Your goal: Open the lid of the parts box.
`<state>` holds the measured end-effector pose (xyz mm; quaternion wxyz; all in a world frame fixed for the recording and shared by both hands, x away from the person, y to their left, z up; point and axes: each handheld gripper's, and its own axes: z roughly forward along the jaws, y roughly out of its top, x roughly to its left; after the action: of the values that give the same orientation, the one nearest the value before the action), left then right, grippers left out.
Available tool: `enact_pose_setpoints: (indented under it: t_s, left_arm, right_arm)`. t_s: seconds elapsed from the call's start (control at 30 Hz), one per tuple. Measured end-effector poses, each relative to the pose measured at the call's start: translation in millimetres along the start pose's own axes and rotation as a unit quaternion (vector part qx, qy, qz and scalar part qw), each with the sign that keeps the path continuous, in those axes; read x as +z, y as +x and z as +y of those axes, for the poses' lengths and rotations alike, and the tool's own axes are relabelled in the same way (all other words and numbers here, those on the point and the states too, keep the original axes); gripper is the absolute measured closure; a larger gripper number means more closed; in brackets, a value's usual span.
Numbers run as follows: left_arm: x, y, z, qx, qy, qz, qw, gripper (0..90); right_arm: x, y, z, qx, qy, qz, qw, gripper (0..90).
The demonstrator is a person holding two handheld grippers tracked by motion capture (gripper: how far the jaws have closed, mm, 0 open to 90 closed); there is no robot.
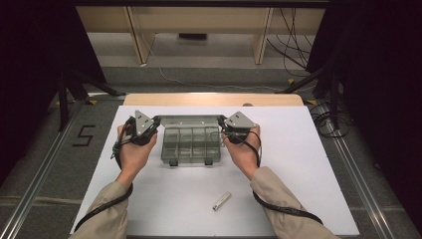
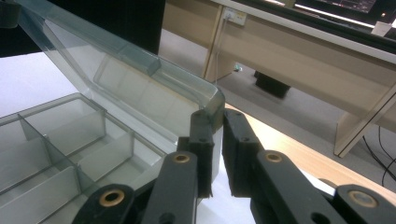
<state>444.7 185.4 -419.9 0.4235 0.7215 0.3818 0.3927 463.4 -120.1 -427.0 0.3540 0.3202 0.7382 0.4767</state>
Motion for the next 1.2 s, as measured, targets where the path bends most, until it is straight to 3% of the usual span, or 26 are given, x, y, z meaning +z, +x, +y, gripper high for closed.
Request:
enact_pose_setpoints:
  t_s: [0.07,0.47,1.2]
  left_arm:
    - [0.1,2.6,1.0,-0.002,0.007,-0.005,1.0000,84.0]
    - [5.8,5.2,3.3,-0.023,0.000,-0.011,0.9997,84.0]
    - [18.1,13.5,12.8,-0.039,0.011,-0.015,0.9991,83.6]
  right_arm:
    - [0.5,-0.7,0.6,0.005,0.001,0.003,1.0000,83.0]
    - [2.9,-3.2,4.5,0.018,0.009,0.004,0.9998,83.3]
    - [14.1,-6.8,10.6,0.038,0.007,-0.015,0.9991,84.2]
